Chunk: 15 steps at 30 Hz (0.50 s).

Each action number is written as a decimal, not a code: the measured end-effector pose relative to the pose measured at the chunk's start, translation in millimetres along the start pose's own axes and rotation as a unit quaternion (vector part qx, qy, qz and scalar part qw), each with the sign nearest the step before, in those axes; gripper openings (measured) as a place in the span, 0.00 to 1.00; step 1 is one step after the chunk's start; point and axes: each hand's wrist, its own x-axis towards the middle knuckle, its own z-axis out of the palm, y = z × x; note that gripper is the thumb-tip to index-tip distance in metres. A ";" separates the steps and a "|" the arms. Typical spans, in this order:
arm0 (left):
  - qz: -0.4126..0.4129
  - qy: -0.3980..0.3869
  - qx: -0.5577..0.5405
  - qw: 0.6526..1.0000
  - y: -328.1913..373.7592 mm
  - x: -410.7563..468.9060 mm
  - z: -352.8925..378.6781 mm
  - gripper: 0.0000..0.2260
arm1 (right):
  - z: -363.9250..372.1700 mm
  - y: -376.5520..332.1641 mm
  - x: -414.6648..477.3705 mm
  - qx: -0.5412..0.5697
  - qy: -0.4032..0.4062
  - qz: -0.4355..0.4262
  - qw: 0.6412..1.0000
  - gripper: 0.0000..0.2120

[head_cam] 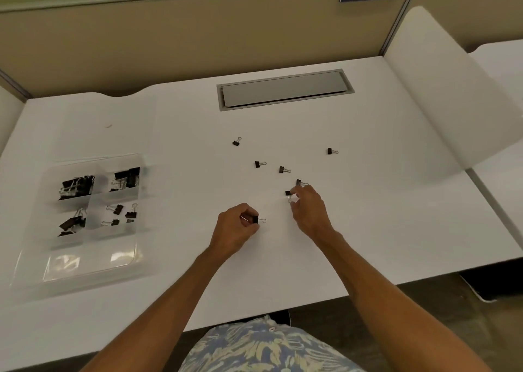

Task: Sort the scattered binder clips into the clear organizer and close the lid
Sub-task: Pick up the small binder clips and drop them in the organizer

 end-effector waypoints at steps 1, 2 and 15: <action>-0.004 -0.006 -0.007 1.000 0.8 -0.5 -1.4 0.08 | 1.0 -2.1 6.7 -0.005 -0.001 0.008 1.000 0.11; -0.008 -0.016 -0.015 1.000 1.7 -1.1 -2.9 0.09 | 2.2 -4.3 12.8 -0.012 -0.002 0.019 1.000 0.11; -0.097 -0.077 -0.182 0.976 -3.0 -13.8 -21.1 0.14 | 16.8 -9.5 34.2 -0.110 0.010 0.008 0.994 0.02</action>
